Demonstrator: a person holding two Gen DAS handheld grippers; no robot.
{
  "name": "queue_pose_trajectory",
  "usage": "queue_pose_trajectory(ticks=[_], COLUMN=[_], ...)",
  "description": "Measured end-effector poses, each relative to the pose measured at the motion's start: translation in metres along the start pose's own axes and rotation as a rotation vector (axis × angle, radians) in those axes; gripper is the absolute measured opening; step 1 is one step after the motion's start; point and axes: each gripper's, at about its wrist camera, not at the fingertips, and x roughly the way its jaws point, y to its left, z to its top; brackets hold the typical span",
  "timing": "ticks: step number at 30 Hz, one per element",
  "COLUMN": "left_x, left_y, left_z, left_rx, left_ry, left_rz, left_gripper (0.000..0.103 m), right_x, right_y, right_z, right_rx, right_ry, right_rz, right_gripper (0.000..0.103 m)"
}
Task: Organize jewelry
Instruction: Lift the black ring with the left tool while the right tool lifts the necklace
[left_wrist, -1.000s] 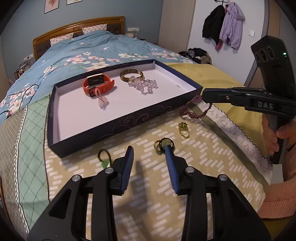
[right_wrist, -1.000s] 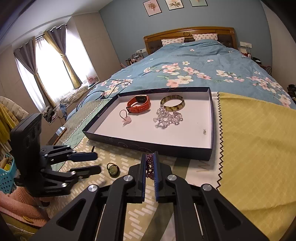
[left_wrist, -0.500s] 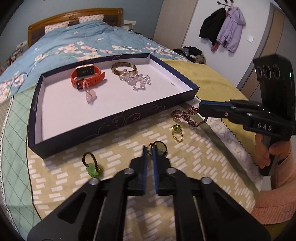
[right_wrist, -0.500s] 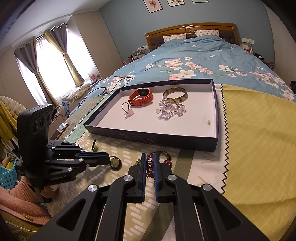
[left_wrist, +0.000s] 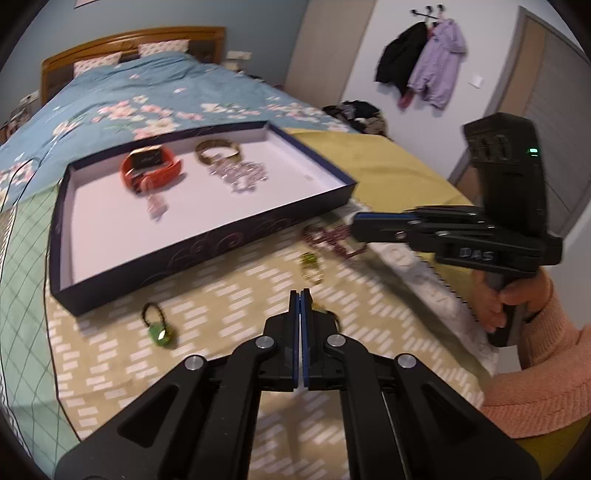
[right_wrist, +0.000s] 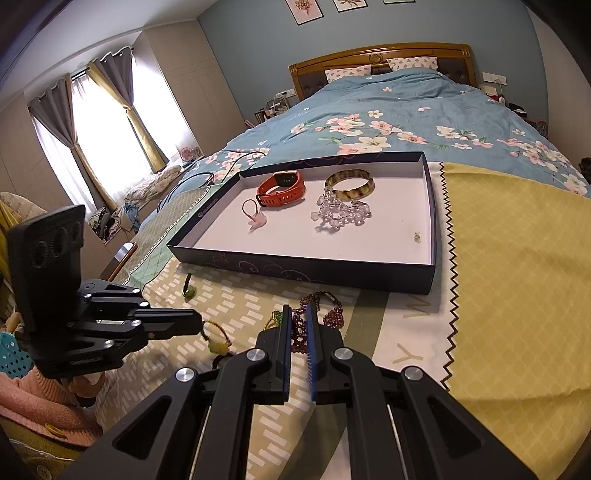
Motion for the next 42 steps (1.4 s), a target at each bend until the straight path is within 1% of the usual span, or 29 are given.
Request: queue_pose_trajectory(ticks=[5,8,9,10,11,12,16,18,22,29,31,32,39,40,41,42], left_x=[-0.002,-0.007,-0.009,-0.012,-0.013,-0.013,-0.004,0.003,0.018,0.028,0.028,0.028,0.016,0.013,0.010,0.007], left_y=[0.019,0.022,0.020,0.017,0.014,0.007,-0.016,-0.023,-0.026,-0.037,-0.037,-0.036,-0.032,-0.032,-0.031,-0.030], left_z=[-0.004,-0.006,-0.007,-0.009,-0.010,-0.012,-0.018,-0.020,-0.018,-0.013,-0.013,-0.013,-0.012,-0.011,-0.011,-0.009], left_rx=[-0.060,-0.067,-0.056,-0.041,-0.033,-0.015,0.061,0.079,0.075,0.108,0.115,0.113,0.096,0.092,0.089,0.084], left_ry=[0.004,-0.004,-0.009,-0.010,-0.007,0.000,0.036,0.053,0.081,0.090,0.089,0.089,0.062,0.053,0.045,0.036], left_rz=[0.078,0.096,0.093,0.071,0.049,0.018,-0.026,-0.014,0.005,0.070,0.084,0.085,0.076,0.078,0.076,0.072], left_gripper=[0.001,0.005,0.006,0.009,0.019,0.025,0.026,0.030,0.030,0.029,0.025,0.022,0.022,0.022,0.022,0.022], right_x=[-0.004,-0.008,-0.009,-0.011,-0.012,-0.014,-0.018,-0.020,-0.021,-0.022,-0.023,-0.023,-0.025,-0.025,-0.026,-0.026], right_y=[-0.001,-0.003,-0.003,-0.004,-0.003,-0.003,0.000,0.001,0.002,0.001,0.001,0.001,0.003,0.003,0.004,0.004], right_z=[-0.001,0.001,0.001,0.002,0.003,0.004,0.008,0.009,0.010,0.011,0.012,0.013,0.020,0.020,0.021,0.022], right_rx=[0.002,0.013,0.017,0.018,0.018,0.018,0.011,0.006,0.006,0.004,0.003,0.002,-0.005,-0.007,-0.008,-0.008], right_ry=[-0.009,-0.026,-0.032,-0.036,-0.038,-0.043,-0.059,-0.062,-0.064,-0.068,-0.072,-0.073,-0.086,-0.087,-0.089,-0.092], right_rz=[0.002,0.006,0.006,0.009,0.010,0.016,0.018,0.018,0.018,0.021,0.023,0.022,0.025,0.026,0.027,0.031], right_gripper=[0.006,0.006,0.006,0.006,0.006,0.006,0.006,0.006,0.006,0.006,0.006,0.006,0.006,0.005,0.001,0.001])
